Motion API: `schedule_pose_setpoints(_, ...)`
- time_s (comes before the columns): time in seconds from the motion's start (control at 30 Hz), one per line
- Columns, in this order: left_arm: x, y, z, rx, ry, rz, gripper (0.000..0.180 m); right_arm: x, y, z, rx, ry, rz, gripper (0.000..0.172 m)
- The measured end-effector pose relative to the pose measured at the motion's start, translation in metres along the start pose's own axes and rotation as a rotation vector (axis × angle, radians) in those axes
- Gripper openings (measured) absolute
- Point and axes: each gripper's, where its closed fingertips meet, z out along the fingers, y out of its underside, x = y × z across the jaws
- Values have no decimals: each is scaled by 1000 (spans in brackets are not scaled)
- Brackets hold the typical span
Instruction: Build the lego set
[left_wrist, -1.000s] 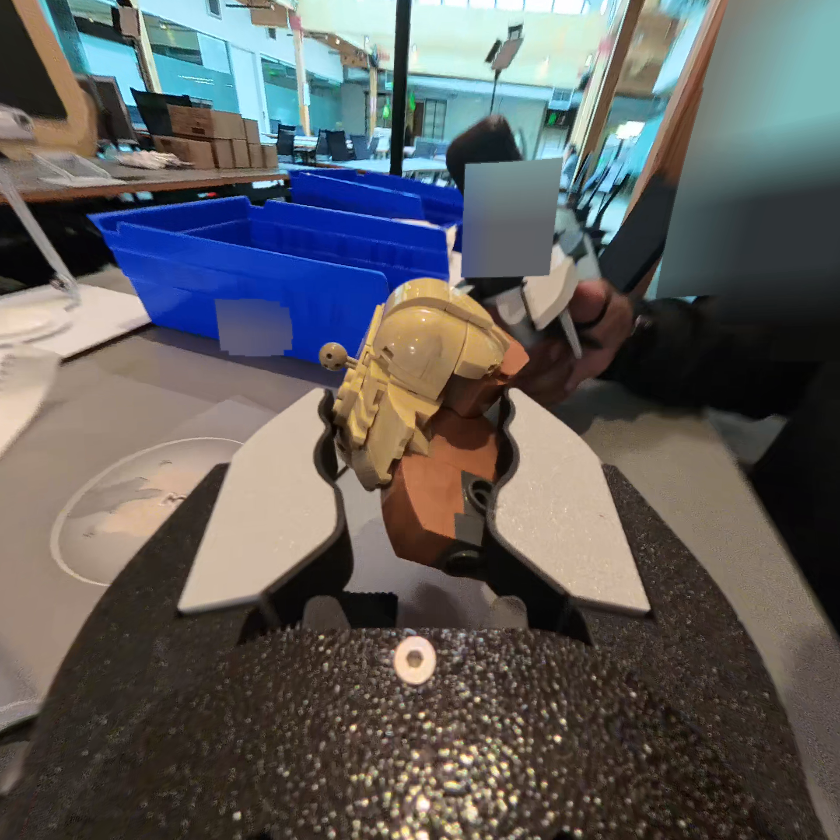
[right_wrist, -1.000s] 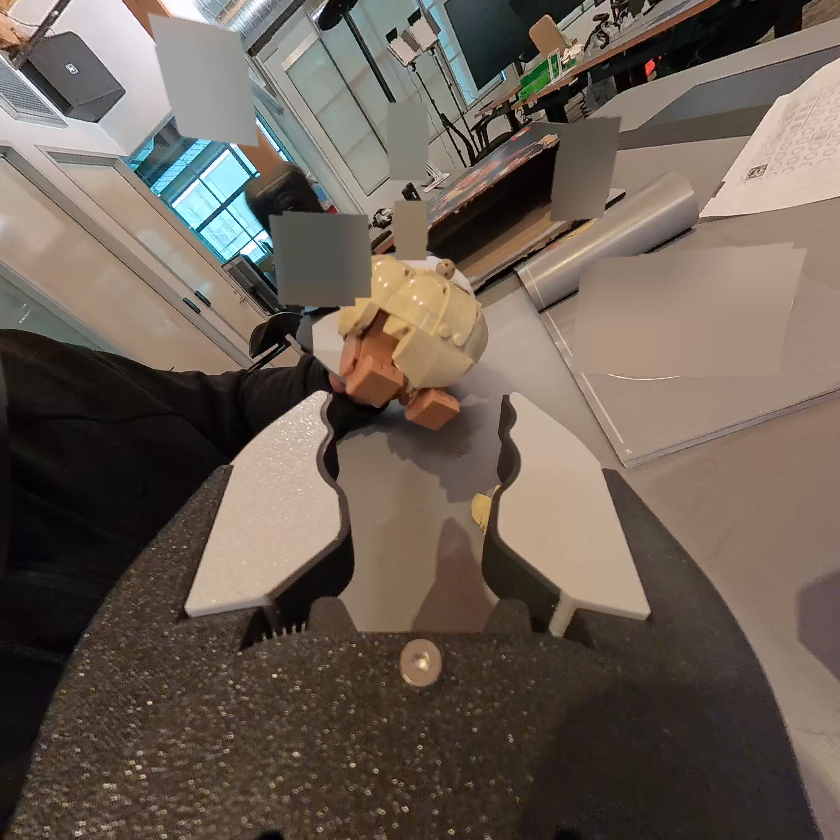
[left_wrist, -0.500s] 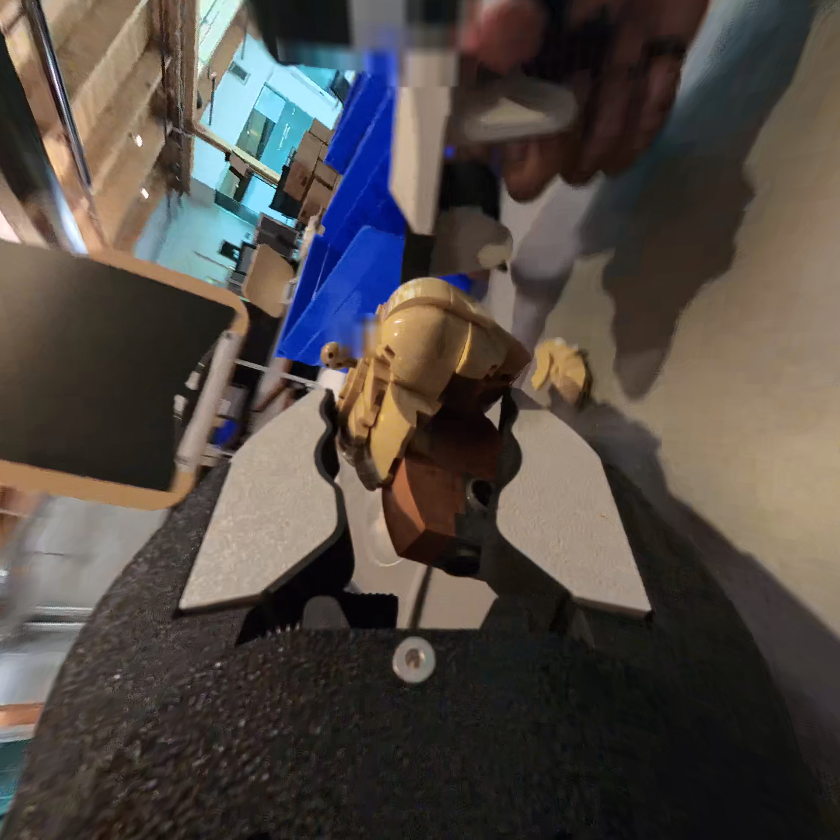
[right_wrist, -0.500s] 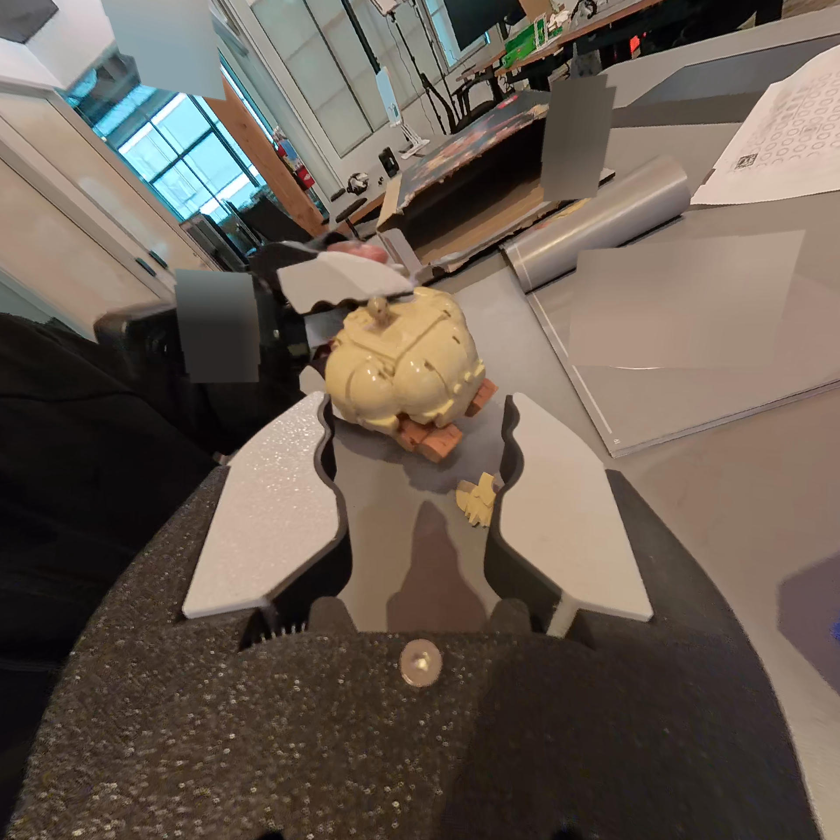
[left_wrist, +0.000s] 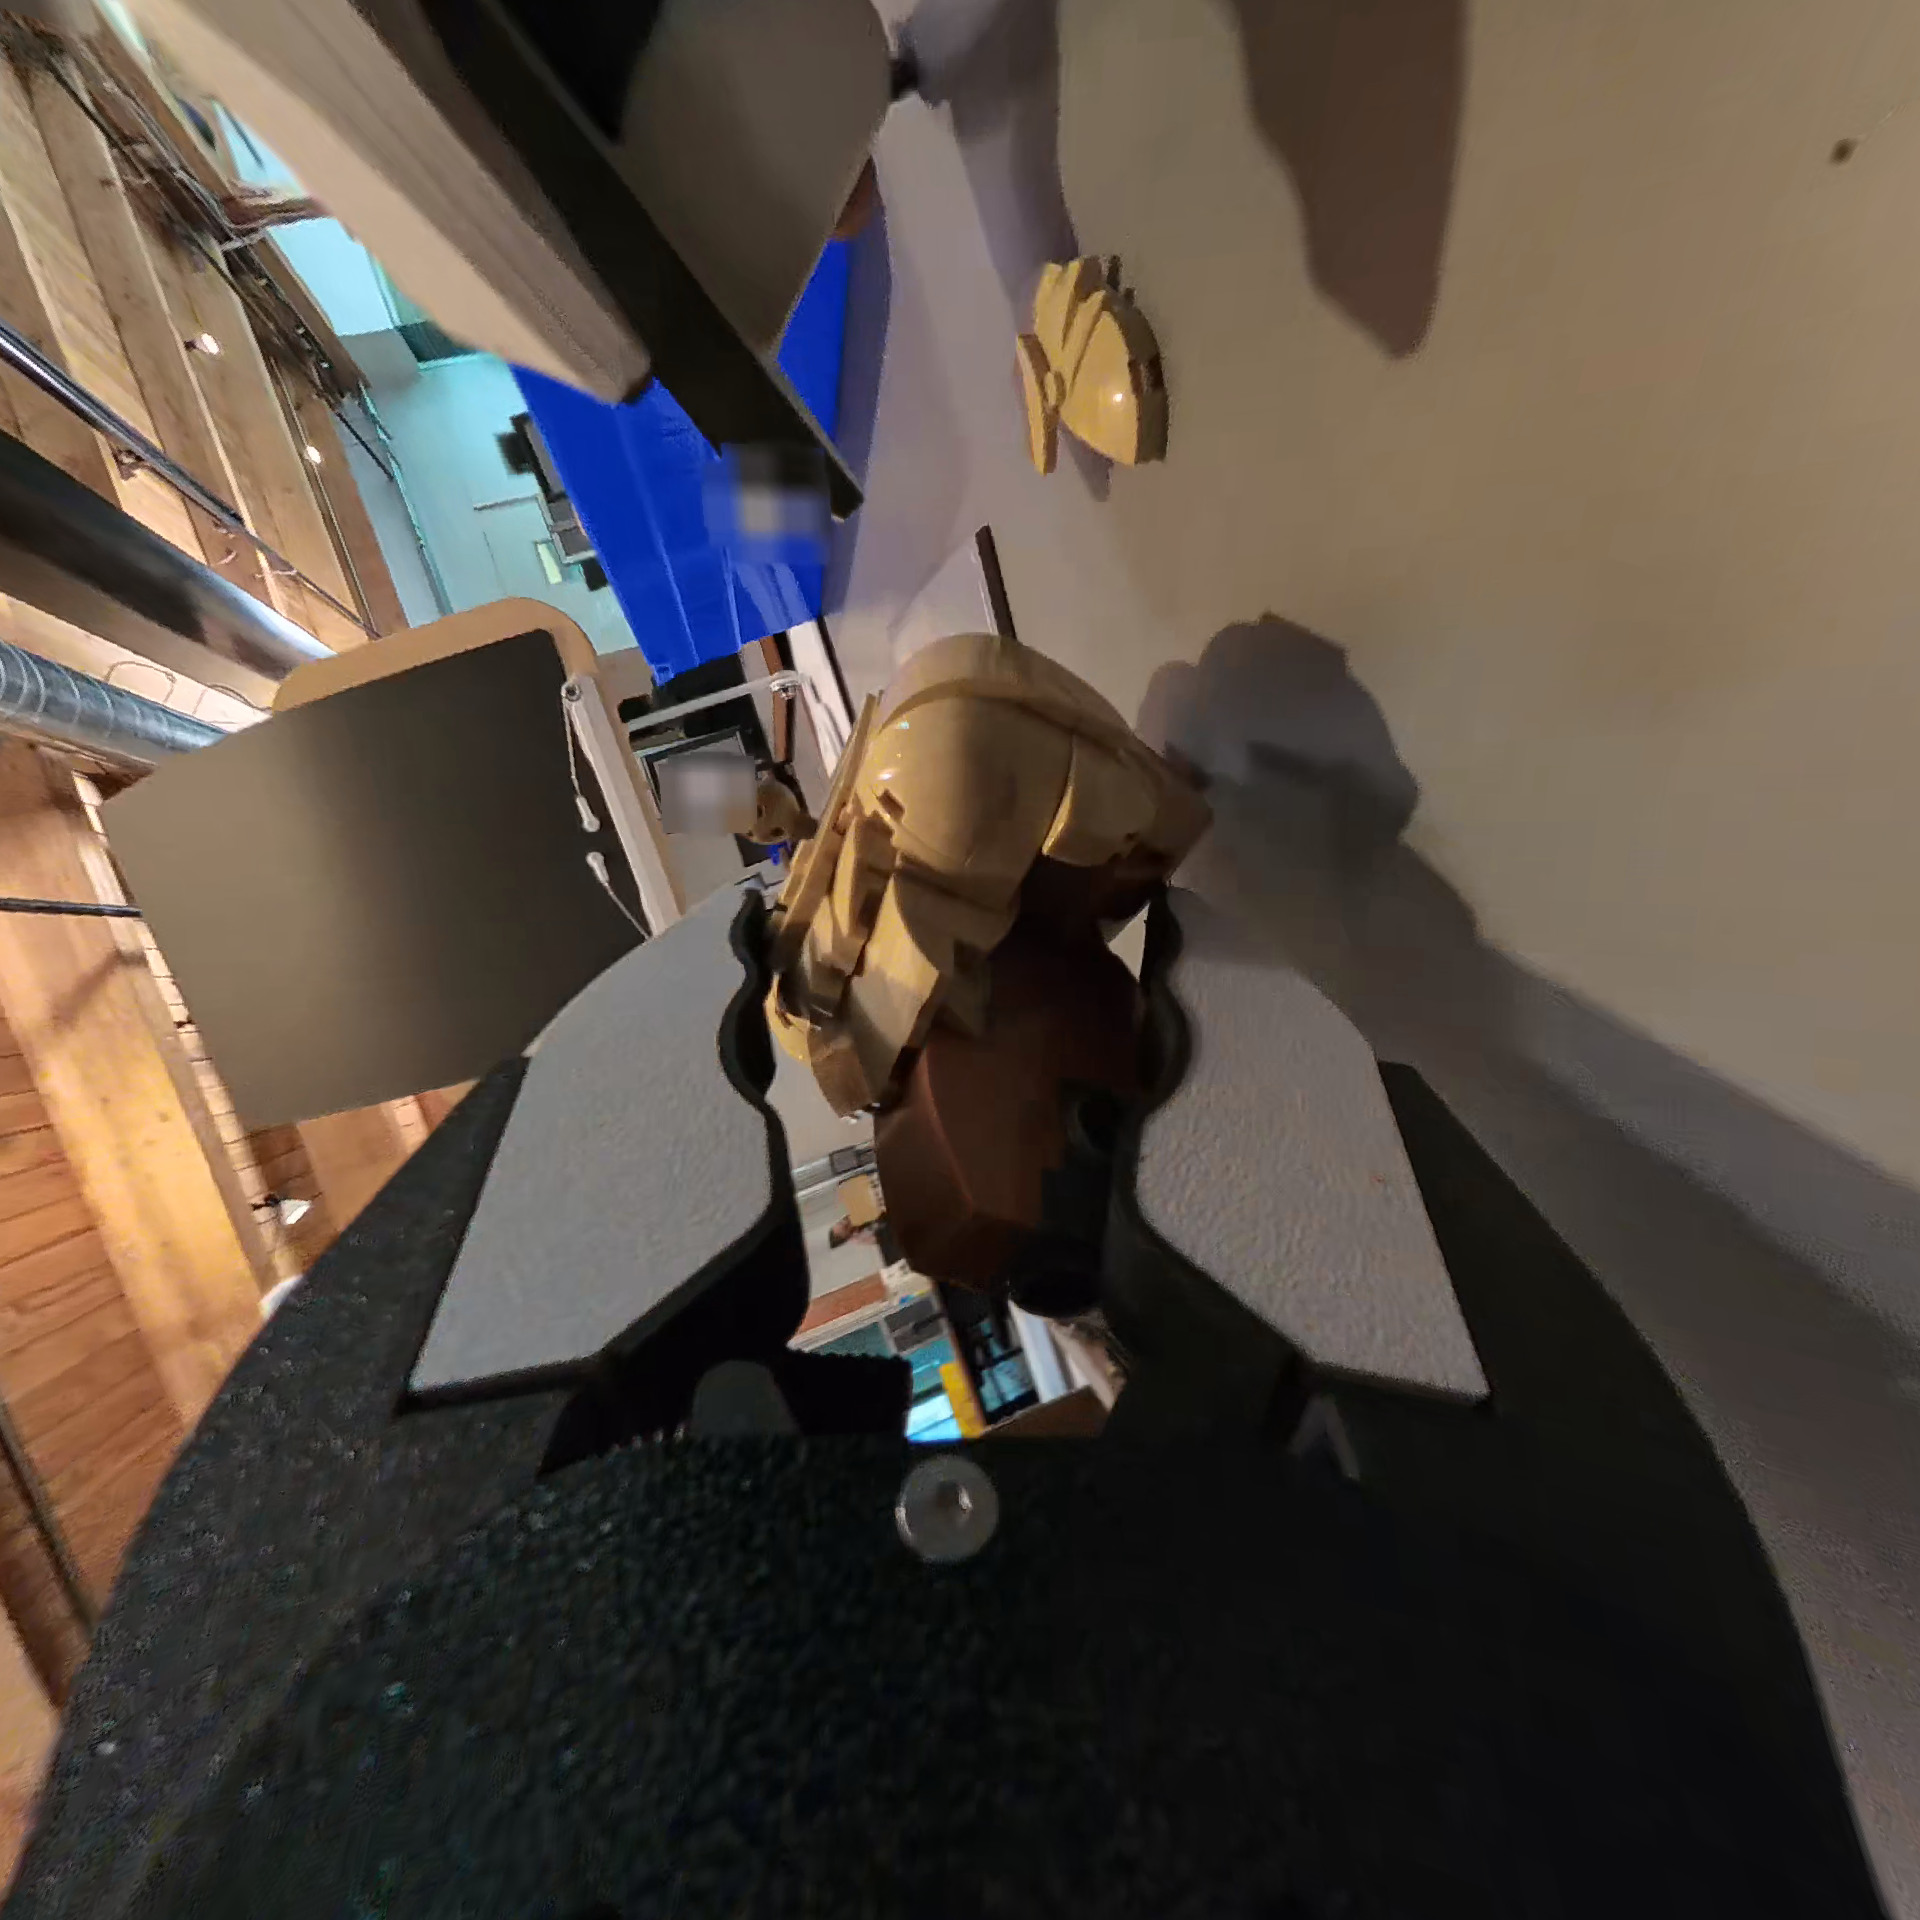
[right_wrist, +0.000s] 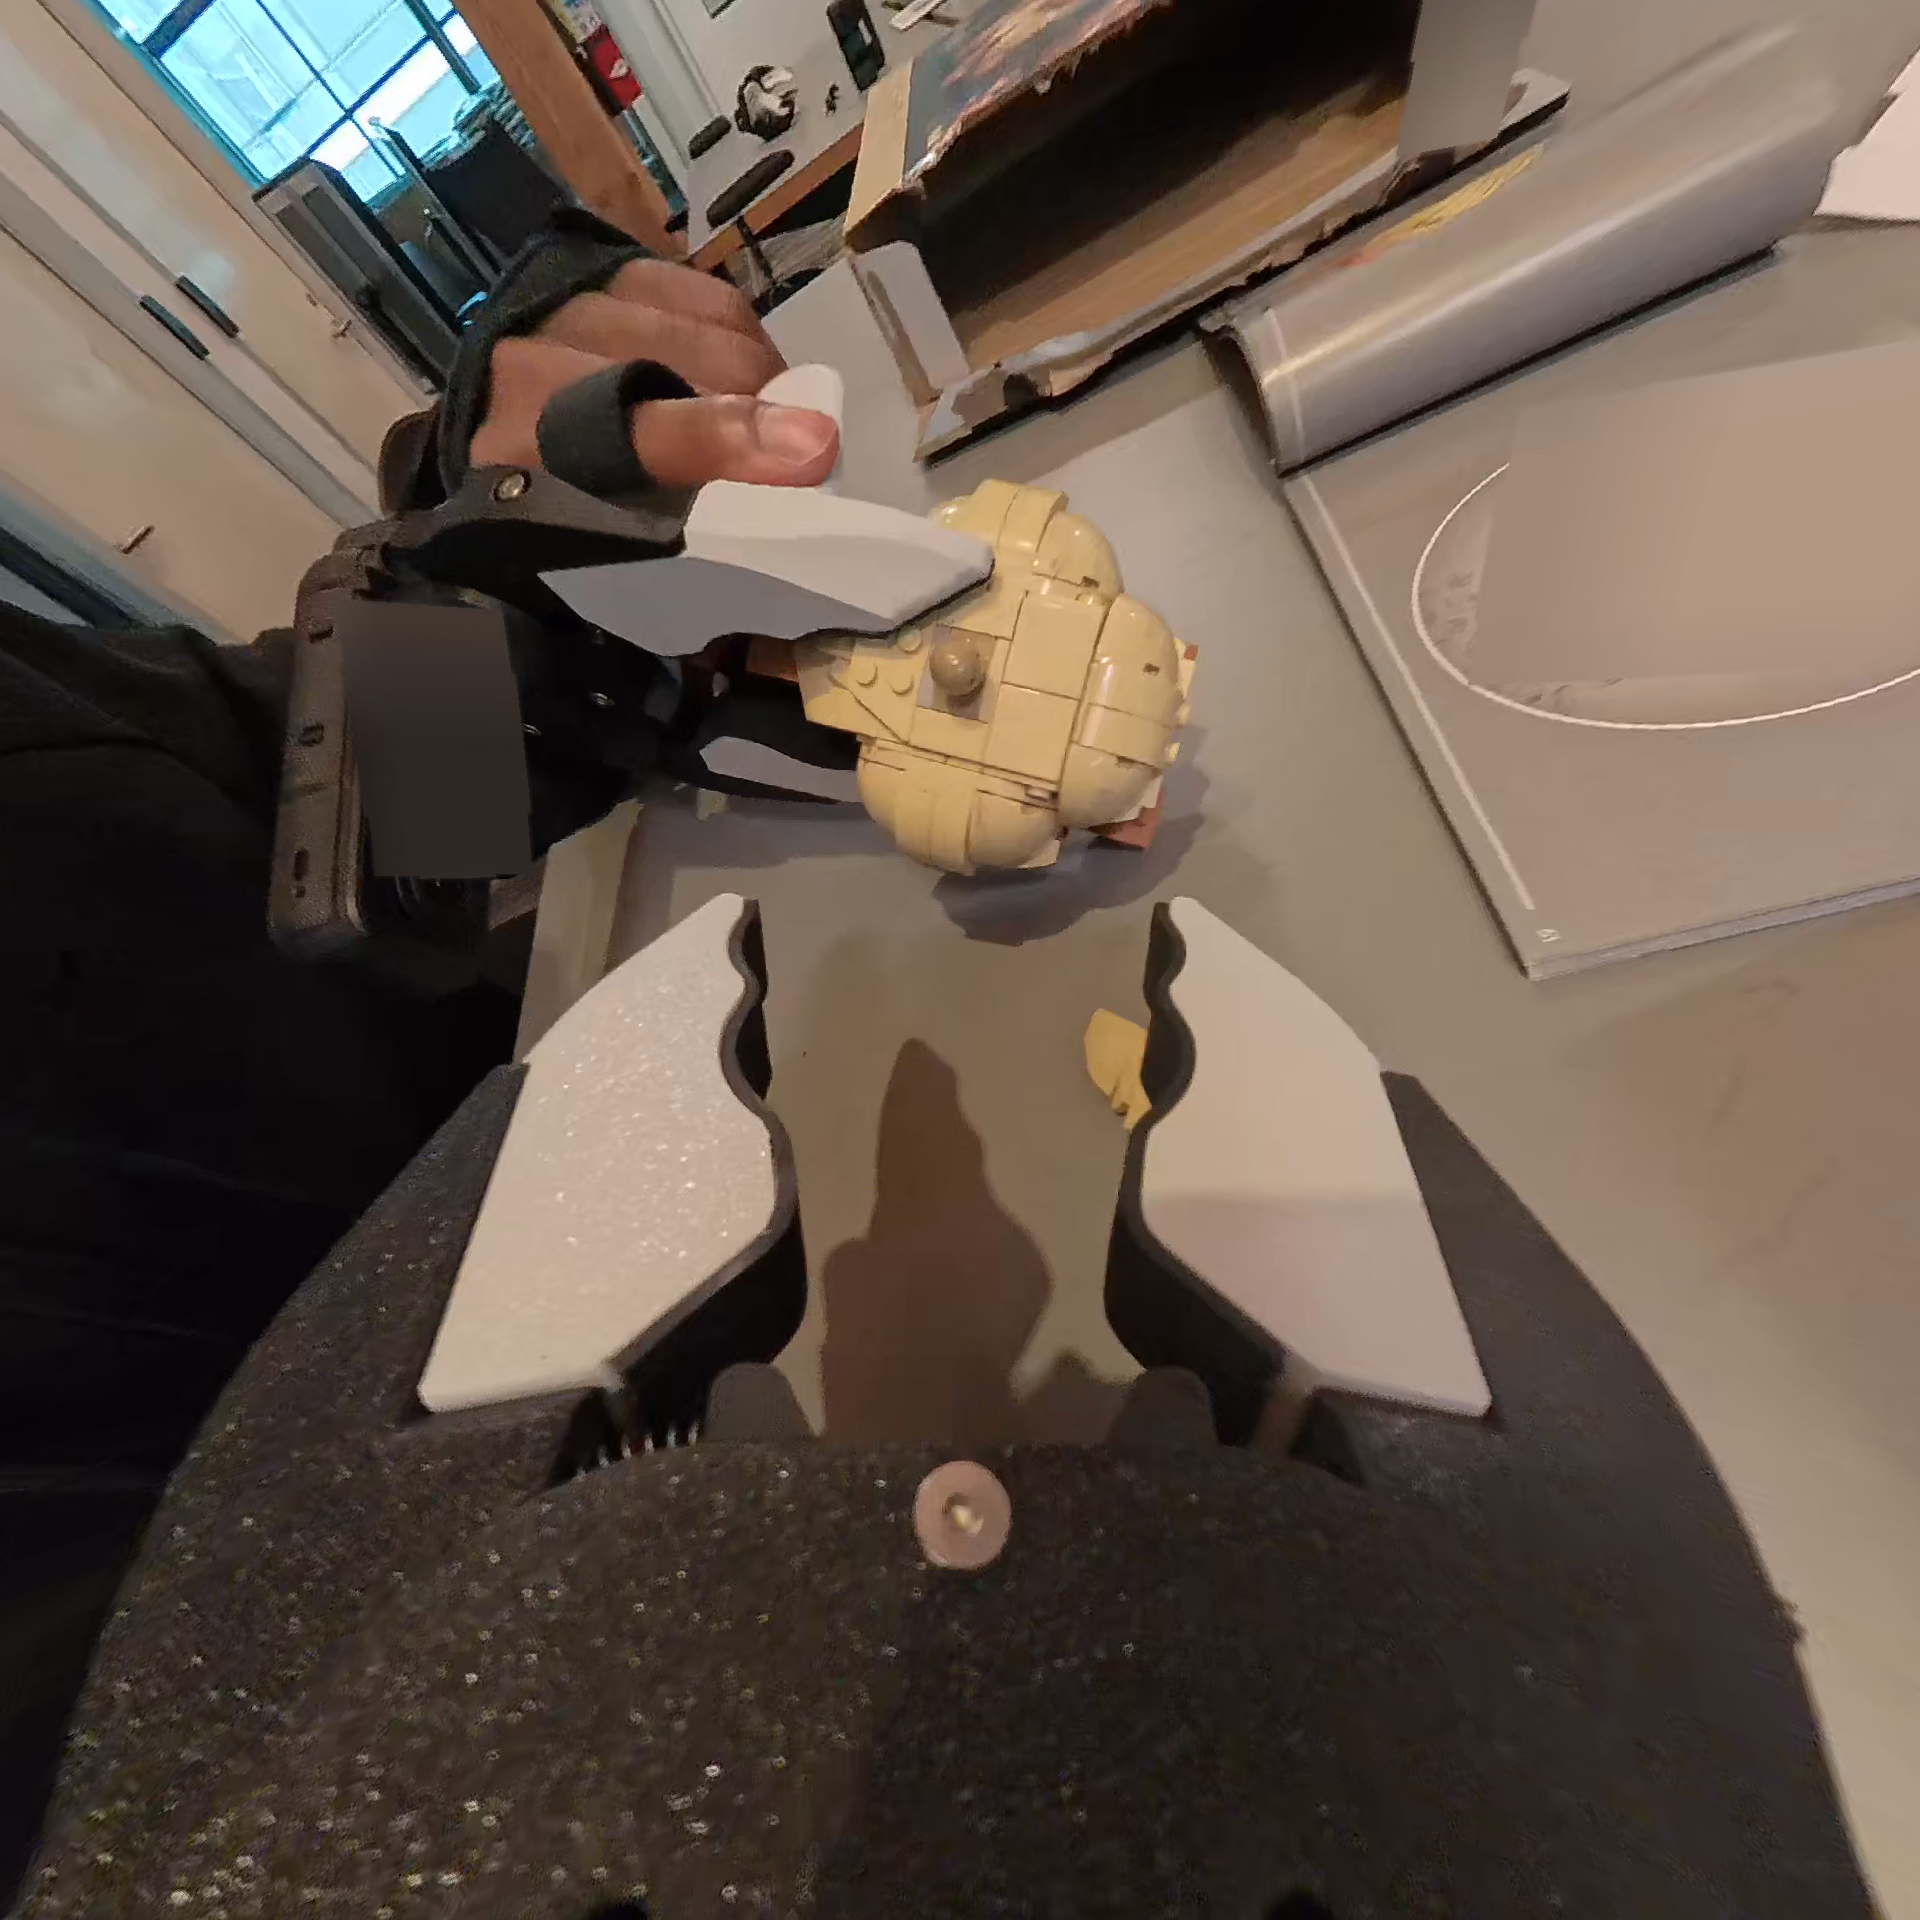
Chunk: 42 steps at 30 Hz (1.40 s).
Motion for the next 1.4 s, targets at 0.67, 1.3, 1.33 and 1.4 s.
schedule_pose_setpoints(0.67,-14,-38,-34,223,154,-370,90,-8,24,-12,-63,26,36,75)
schedule_pose_setpoints(1.3,32,-54,-73,391,642,-833,63,-28,26,25,-143,26,4,74)
schedule_pose_setpoints(1.33,31,-62,-79,414,654,-855,62,-28,26,25,-152,16,3,73)
schedule_pose_setpoints(1.4,31,-76,-86,442,662,-888,62,-26,25,22,-168,9,-9,71)
